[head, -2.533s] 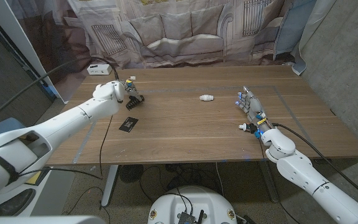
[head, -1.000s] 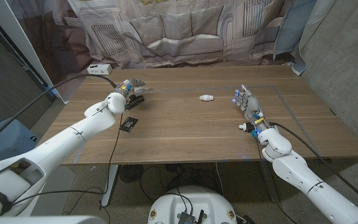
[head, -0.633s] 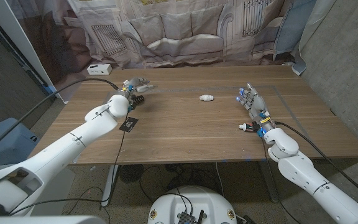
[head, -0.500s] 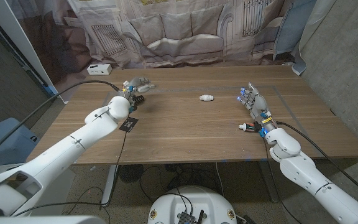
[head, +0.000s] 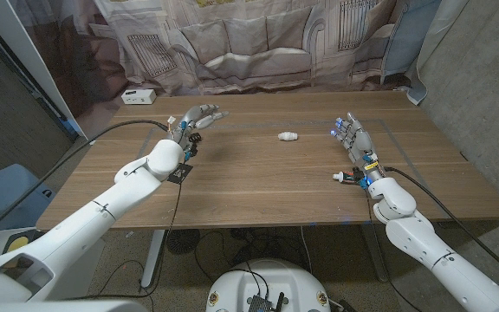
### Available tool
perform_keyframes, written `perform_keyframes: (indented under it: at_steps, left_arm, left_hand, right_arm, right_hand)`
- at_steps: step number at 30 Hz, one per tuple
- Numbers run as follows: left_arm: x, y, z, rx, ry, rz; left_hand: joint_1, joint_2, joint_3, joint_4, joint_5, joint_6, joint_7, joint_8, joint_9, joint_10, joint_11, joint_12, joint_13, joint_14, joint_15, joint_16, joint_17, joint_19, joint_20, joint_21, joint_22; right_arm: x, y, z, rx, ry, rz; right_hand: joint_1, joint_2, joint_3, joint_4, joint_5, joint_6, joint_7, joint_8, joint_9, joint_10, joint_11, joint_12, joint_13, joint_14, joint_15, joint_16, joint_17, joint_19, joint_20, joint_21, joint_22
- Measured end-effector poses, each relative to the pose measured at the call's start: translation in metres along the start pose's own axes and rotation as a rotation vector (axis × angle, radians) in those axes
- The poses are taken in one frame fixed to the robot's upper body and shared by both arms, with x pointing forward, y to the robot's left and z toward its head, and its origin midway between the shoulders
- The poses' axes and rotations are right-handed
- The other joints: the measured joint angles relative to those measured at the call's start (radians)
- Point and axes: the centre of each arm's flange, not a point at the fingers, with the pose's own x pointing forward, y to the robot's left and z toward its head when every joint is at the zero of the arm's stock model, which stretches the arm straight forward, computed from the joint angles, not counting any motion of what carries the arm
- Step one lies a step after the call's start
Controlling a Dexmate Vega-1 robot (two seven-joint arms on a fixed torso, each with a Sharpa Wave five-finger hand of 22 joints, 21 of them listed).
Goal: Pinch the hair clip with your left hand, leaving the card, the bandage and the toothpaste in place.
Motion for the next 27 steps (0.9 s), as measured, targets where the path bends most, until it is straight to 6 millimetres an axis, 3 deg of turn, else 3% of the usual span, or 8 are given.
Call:
perform_keyframes:
  at_steps: [9,16,27]
  left_arm:
    - [-0.004,-0.008,-0.002,-0.128,-0.050,-0.041]
    - [-0.005,-0.016,-0.008,-0.267,-0.076,-0.086]
    - [0.000,-0.026,-0.013,-0.415,-0.132,-0.152]
  left_hand:
    - [-0.035,0.005,-0.004,0.009,0.000,-0.040,0.003,0.000,-0.005,-0.045,0.029,-0.004,-0.013,-0.042,0.002,-0.005,0.000,-0.011,-0.011,0.000,0.000]
    - [-0.074,0.002,-0.011,0.016,0.000,-0.118,0.057,-0.001,-0.009,-0.102,0.069,-0.008,-0.034,-0.086,0.039,-0.005,0.000,0.006,-0.052,0.016,0.000]
    - [-0.087,0.002,-0.013,0.018,0.000,-0.186,0.082,-0.007,-0.009,-0.151,0.086,-0.008,-0.049,-0.120,0.063,-0.005,0.000,0.033,-0.068,0.027,0.000]
  right_arm:
    - [0.005,0.000,0.004,-0.009,-0.011,0.011]
    - [0.005,-0.001,0.003,-0.018,-0.005,0.020]
    - [0.001,-0.002,0.000,-0.022,-0.006,0.025]
  right_hand:
    - [0.000,0.000,0.000,0.000,0.000,0.000,0.000,0.000,0.000,0.000,0.000,0.000,0.000,0.000,0.000,0.000,0.000,0.011,0.000,0.000,0.000]
    - [0.000,0.000,0.000,0.000,0.000,0.000,0.000,0.000,0.000,-0.007,-0.006,-0.002,0.000,0.000,0.000,0.000,0.000,0.011,0.000,0.000,-0.001]
    - [0.000,0.000,0.000,0.000,0.000,-0.011,0.007,-0.005,0.000,-0.018,0.000,-0.008,-0.002,0.000,0.000,0.000,0.000,0.018,-0.007,0.000,-0.002]
